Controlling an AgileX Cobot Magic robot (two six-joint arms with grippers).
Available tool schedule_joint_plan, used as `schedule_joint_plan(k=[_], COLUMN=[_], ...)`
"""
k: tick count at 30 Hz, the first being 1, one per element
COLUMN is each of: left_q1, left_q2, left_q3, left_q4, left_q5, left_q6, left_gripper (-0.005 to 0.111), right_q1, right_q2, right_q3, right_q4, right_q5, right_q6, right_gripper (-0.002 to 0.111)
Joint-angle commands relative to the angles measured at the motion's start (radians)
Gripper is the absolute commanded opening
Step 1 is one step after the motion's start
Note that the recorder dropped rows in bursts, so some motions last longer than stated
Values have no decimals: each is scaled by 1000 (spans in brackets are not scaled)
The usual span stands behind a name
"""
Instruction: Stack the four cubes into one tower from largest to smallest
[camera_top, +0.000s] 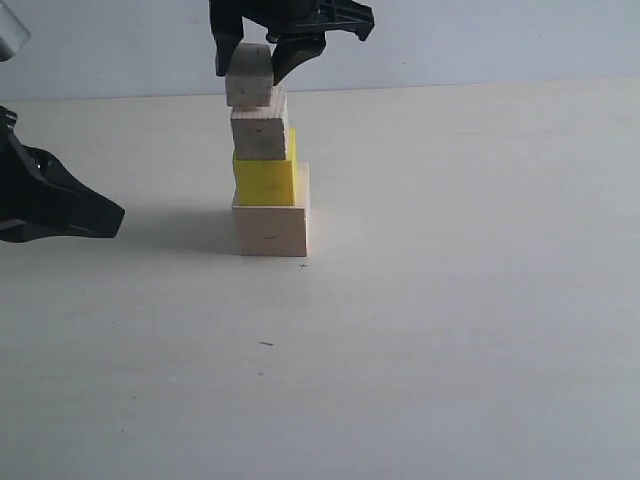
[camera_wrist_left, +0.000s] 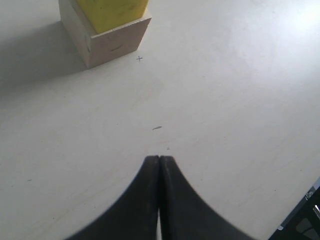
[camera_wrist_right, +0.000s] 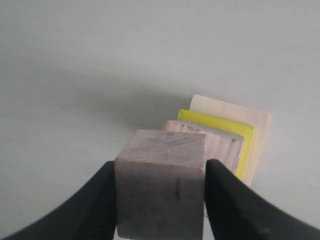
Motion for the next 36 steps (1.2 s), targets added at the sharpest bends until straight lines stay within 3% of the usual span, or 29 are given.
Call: schedule_joint_plan(k=[1,27,36], left_q1=[-1,-1,-1], left_q2=[-7,-7,-7], left_q3=[3,3,3], left_q4=[-10,-10,-10], left_q5=[4,-6,-6], left_q6=[4,4,4], left_gripper=[0,0,0], right_q1=[-3,-3,-3], right_q2=[-51,-157,-102], right_q3=[-2,122,122], right_q4=[-50,-86,14], right_q5=[-7,-7,-44], right_q6=[-23,-35,-44], right_gripper=[0,0,0])
